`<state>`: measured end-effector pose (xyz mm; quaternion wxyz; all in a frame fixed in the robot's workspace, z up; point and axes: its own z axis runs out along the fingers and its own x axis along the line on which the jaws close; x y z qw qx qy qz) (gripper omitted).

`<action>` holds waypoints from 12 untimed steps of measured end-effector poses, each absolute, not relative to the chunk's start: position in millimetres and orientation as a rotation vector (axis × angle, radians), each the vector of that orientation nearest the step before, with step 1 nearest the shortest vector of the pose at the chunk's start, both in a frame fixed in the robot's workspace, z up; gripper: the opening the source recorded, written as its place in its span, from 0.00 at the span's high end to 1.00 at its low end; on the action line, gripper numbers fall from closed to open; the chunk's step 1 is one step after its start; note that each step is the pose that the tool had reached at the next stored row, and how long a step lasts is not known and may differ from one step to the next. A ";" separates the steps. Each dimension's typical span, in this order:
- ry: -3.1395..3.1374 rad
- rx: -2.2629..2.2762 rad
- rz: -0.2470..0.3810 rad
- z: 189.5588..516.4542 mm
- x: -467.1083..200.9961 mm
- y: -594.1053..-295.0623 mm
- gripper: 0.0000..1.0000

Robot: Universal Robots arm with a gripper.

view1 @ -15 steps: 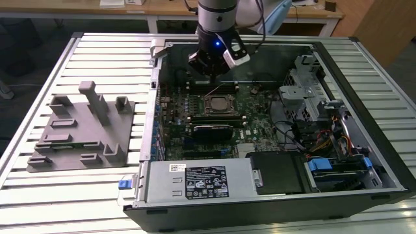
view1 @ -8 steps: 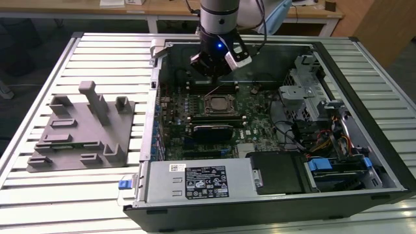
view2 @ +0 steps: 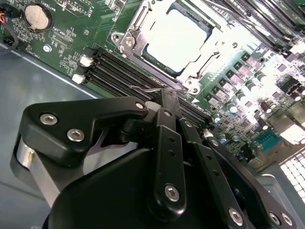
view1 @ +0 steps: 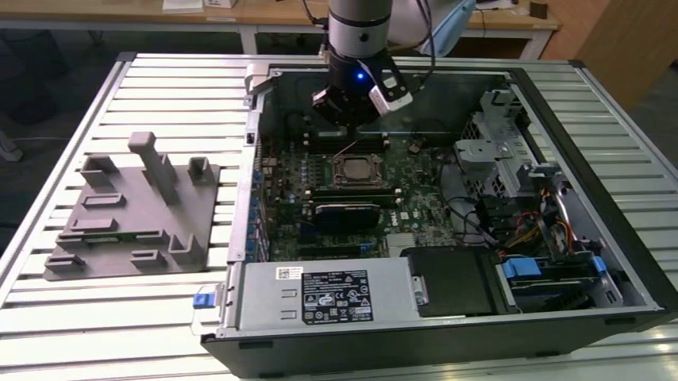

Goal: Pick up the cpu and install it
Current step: 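Install the first cpu locking lever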

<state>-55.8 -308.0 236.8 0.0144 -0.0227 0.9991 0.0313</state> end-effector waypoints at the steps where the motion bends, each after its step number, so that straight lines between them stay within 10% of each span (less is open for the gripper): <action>1: 3.110 -0.071 0.098 236.3 -55.4 -307.7 0.89; 12: 3.111 -0.071 0.097 233.2 -49.1 -306.8 0.89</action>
